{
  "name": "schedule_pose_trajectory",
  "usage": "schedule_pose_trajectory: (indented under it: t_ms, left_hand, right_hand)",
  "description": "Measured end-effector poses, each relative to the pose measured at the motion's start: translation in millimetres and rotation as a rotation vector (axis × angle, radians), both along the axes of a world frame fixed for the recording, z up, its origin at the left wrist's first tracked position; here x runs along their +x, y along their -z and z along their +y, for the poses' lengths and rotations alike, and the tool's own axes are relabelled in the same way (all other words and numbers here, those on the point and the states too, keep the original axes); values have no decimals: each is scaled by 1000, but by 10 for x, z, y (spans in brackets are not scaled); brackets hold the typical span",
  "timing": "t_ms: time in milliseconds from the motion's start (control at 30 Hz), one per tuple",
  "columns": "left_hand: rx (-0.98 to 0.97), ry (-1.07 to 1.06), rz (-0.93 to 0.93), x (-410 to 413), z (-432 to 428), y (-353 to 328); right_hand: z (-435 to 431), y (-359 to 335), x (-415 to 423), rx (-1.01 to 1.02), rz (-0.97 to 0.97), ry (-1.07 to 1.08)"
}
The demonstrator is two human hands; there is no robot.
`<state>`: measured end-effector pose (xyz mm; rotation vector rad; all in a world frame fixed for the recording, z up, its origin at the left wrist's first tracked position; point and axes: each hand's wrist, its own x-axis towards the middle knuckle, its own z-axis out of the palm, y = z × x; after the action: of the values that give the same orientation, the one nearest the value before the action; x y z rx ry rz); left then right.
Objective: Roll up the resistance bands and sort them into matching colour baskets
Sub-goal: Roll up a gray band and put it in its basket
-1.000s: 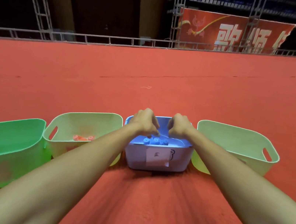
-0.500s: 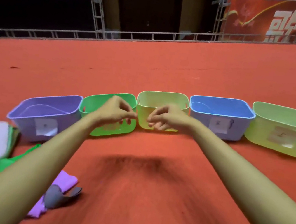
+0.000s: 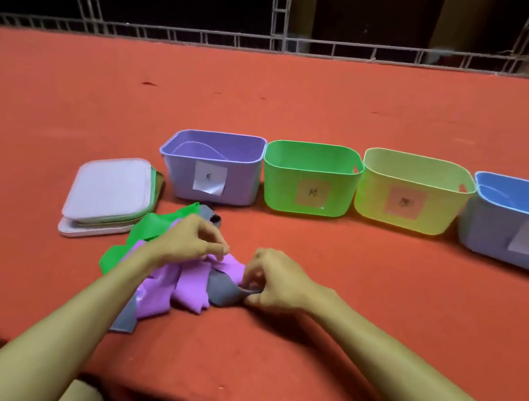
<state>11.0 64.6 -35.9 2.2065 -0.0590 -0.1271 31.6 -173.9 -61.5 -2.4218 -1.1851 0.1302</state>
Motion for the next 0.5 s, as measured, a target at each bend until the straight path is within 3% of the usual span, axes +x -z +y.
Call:
schedule_pose_trajectory:
  t_ms: [167,267,500]
  left_hand:
    - [-113,65,-41,91,-228,-138]
    - [-344,135,34,208,-438,-256]
    - [-539,314,53,508,-1101,-460]
  right_hand:
    - [-133,-305,157,346,201,91]
    - [-349,-761,313,517,322,129]
    - [-1008,-1492,440,711,278,232]
